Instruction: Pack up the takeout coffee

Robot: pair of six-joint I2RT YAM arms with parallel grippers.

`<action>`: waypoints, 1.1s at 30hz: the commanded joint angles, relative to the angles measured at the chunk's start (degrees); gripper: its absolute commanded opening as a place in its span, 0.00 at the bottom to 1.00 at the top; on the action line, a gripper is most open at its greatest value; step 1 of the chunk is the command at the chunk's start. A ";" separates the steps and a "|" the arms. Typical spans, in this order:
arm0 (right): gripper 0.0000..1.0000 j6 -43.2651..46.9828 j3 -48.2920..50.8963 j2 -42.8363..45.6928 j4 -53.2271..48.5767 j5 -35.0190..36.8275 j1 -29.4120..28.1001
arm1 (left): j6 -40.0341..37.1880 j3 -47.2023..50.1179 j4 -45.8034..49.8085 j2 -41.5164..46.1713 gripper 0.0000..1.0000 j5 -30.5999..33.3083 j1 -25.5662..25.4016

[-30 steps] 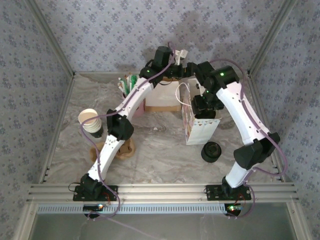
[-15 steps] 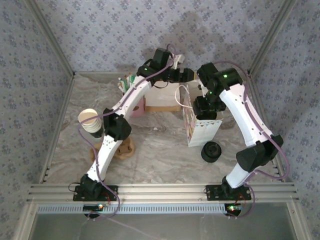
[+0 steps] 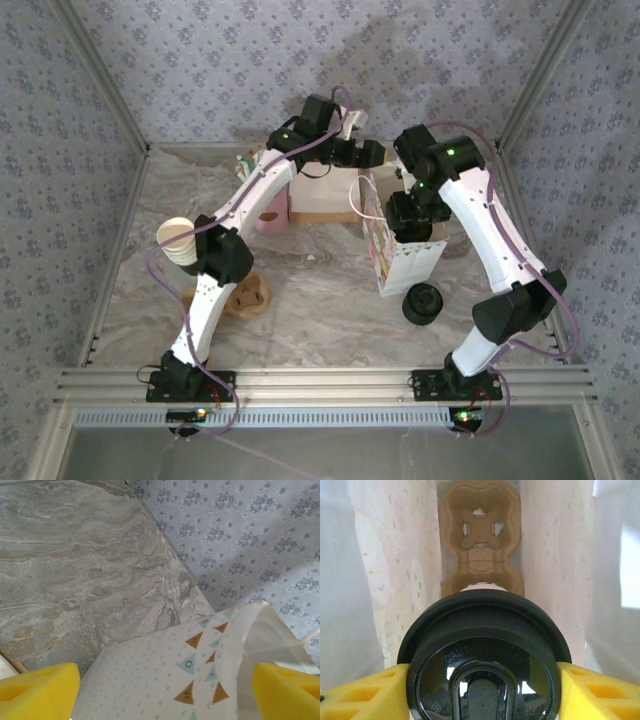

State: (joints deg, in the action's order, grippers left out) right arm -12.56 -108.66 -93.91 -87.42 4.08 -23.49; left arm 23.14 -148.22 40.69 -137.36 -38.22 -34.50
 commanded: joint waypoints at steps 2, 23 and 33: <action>0.67 0.43 -0.67 0.12 -0.56 -0.15 -0.09 | -4.04 -6.41 4.89 -0.45 0.85 -2.91 0.25; 0.67 0.25 0.42 -0.38 0.16 -0.20 -0.46 | -9.93 -8.50 10.59 -3.34 0.69 1.55 -1.46; 0.67 0.25 2.48 -0.44 0.66 0.30 -0.32 | -10.65 -9.10 11.96 -3.65 0.68 4.64 -1.74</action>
State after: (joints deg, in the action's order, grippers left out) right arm -12.56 -106.76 -93.95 -86.46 4.08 -23.75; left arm 13.96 -155.09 51.05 -140.79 -34.96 -36.07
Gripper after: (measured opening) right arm 0.676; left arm 0.682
